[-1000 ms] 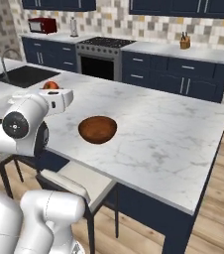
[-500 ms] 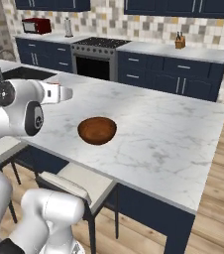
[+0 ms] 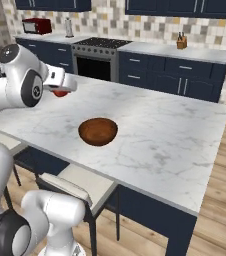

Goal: Retrieve the apple and kiwi from the fridge and place them into the bowl on the dining table.

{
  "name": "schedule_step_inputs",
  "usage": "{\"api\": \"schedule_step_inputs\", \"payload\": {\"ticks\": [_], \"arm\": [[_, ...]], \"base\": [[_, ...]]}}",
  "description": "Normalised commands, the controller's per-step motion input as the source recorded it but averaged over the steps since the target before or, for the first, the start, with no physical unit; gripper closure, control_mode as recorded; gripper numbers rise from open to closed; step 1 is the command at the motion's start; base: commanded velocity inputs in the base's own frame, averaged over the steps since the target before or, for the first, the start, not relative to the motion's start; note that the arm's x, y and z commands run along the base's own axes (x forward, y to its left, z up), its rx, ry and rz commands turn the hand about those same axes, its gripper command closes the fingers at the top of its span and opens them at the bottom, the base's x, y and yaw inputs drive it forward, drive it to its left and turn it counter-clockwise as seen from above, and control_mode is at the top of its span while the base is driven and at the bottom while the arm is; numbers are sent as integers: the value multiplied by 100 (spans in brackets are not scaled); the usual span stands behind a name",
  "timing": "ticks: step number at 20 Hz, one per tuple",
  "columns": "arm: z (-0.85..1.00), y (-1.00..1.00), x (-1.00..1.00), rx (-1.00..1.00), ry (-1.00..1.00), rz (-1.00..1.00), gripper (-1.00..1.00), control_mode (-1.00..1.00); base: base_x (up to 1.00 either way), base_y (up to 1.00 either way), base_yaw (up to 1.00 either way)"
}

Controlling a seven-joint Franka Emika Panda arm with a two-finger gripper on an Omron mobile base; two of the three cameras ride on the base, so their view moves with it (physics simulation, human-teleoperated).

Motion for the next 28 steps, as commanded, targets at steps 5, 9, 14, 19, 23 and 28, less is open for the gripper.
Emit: {"api": "schedule_step_inputs", "payload": {"ticks": [5, 9, 14, 19, 23, 28], "arm": [[-31, -41, 3, 4, 12, 1, 100, -100], [-62, -43, 23, 7, 16, 0, 100, -100], [-50, -13, 32, 2, 12, 1, 100, -100], [-48, 0, 38, 1, 2, 4, 100, -100], [-51, 0, 34, 1, 0, 4, 100, -100], [-56, 0, 38, 0, 0, 5, 100, -100]], "base": [[0, 0, 0], [0, 0, 0], [0, 0, 0], [0, 0, 0], [0, 0, 0], [0, 0, 0]]}}
